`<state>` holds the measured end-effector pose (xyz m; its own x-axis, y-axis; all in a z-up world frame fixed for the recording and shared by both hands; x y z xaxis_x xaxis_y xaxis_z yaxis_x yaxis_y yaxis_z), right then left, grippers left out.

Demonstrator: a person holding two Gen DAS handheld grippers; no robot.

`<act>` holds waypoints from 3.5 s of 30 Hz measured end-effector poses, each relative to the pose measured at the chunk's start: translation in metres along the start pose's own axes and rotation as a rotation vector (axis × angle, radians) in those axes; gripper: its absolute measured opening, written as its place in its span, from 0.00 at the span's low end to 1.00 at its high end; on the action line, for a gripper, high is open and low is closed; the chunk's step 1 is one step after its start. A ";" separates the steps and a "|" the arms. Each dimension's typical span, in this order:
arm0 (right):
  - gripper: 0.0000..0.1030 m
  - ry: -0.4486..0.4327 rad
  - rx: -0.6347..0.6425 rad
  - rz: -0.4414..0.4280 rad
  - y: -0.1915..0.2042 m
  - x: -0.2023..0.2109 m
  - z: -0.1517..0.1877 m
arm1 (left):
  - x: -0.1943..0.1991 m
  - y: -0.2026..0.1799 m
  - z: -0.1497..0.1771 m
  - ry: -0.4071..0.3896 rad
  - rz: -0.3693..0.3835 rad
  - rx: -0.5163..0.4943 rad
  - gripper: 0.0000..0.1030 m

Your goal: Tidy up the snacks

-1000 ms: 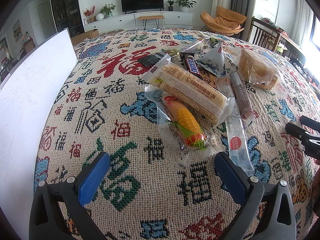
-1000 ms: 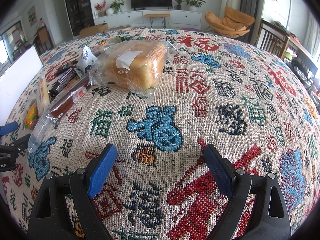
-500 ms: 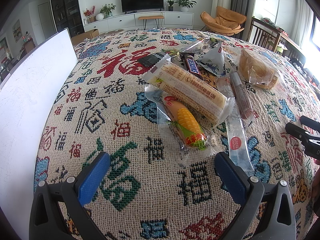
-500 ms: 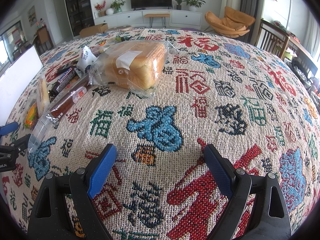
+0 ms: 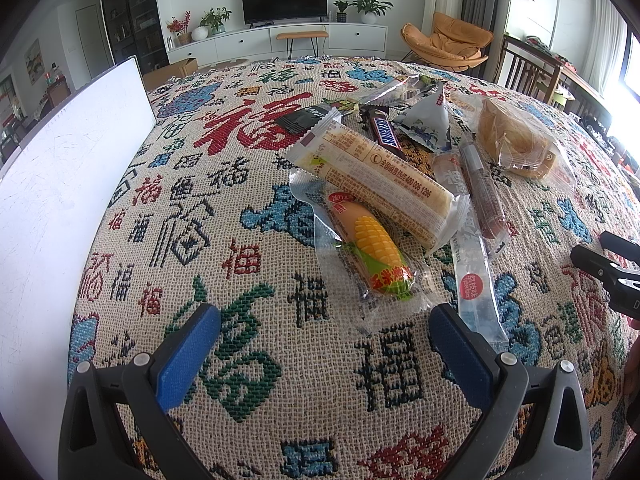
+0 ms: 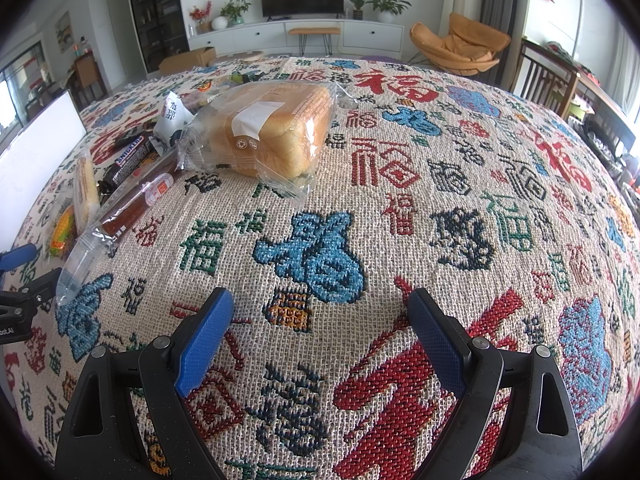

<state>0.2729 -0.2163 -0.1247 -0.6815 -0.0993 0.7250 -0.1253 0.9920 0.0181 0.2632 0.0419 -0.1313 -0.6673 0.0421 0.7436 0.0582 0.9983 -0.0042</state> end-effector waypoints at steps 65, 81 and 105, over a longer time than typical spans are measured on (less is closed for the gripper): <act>0.89 0.001 -0.001 0.001 0.001 -0.001 0.000 | -0.011 -0.008 -0.038 0.147 0.082 0.061 0.37; 0.89 0.001 -0.002 0.002 0.001 -0.001 0.000 | 0.074 0.023 0.053 0.115 0.204 0.126 0.70; 0.16 0.300 -0.280 -0.286 0.099 -0.033 -0.058 | 0.077 0.053 0.057 0.070 0.340 0.167 0.42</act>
<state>0.3251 -0.1105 -0.1067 -0.4060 -0.3841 0.8292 -0.0505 0.9154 0.3993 0.1725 0.1006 -0.1126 -0.5784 0.3749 0.7245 0.1419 0.9208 -0.3632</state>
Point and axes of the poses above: each gripper's, at about its wrist camera, not at the fingertips, and x roughly against the way its jaws point, y to its left, z to its underside, the point moved 7 cm from there along -x, roughly the way its jaws point, and after that the axes turned 6 degrees about -y, right-handed, at the moved point
